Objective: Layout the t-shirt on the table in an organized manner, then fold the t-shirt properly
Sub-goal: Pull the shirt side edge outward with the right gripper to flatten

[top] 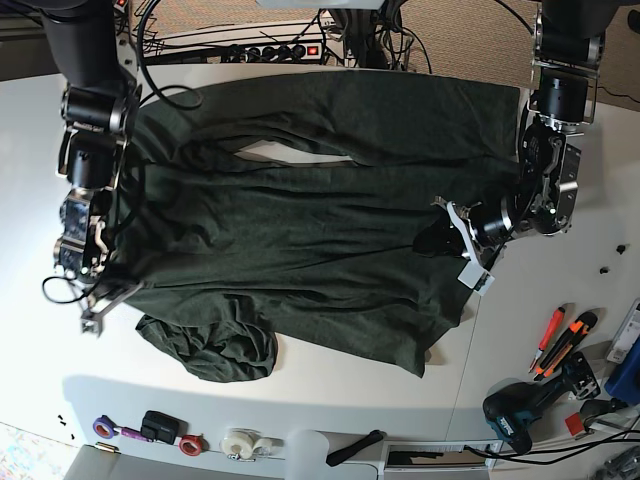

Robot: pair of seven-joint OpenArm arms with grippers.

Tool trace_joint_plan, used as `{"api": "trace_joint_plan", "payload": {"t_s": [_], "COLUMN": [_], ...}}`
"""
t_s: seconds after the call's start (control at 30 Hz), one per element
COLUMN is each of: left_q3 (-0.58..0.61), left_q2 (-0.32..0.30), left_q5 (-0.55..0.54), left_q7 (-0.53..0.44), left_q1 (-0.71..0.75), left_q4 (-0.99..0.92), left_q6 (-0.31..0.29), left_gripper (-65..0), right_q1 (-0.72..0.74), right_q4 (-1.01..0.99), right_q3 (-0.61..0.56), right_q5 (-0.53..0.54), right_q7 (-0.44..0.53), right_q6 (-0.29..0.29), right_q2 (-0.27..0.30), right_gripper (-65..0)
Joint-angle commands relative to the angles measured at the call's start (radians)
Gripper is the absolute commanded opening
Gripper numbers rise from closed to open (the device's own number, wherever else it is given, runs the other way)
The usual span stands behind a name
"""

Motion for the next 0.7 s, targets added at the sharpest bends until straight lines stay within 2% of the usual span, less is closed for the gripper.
{"api": "trace_joint_plan", "payload": {"t_s": [0.0,0.07,0.17,0.27,0.33,0.43,0.57,0.67], "left_q3": [-0.006,-0.006,-0.006,-0.006,-0.006,-0.006,-0.006,-0.006], "left_q2": [-0.011,-0.011,-0.011,-0.011,-0.011,-0.01,-0.008,-0.008], "left_q5": [-0.018,-0.018,-0.018,-0.018,-0.017,-0.01,0.044,0.044], "left_q7": [-0.022,-0.023,-0.023,-0.027,-0.048,-0.076,-0.079,-0.082], "left_q1": [-0.02,-0.019,-0.019,-0.02,-0.022,-0.022,-0.024,-0.025], "left_q4": [0.016,0.016,0.016,0.016,0.016,0.016,0.016,0.016], "left_q6": [-0.009,-0.009,-0.009,-0.009,-0.009,-0.009,-0.009,-0.009], "left_gripper": [-65.0,-65.0,-65.0,-65.0,-65.0,-65.0,-65.0,-65.0], "right_q1": [0.053,0.071,0.097,0.121,0.129,0.088,-0.048,-0.173], "right_q4": [0.014,0.014,0.014,0.015,0.025,0.092,0.27,0.399], "right_q3": [0.001,0.001,0.001,0.001,0.001,0.014,0.074,0.132], "right_q5": [0.0,-0.016,-0.019,0.0,0.029,0.191,0.316,0.373], "right_q7": [0.05,0.098,0.166,0.154,0.08,-0.053,-0.188,-0.283], "right_q6": [-0.014,-0.04,-0.044,-0.042,-0.019,0.061,0.163,0.188], "right_q2": [0.02,0.023,0.023,0.023,0.031,0.073,0.128,0.156], "right_gripper": [-65.0,-65.0,-65.0,-65.0,-65.0,-65.0,-65.0,-65.0]}}
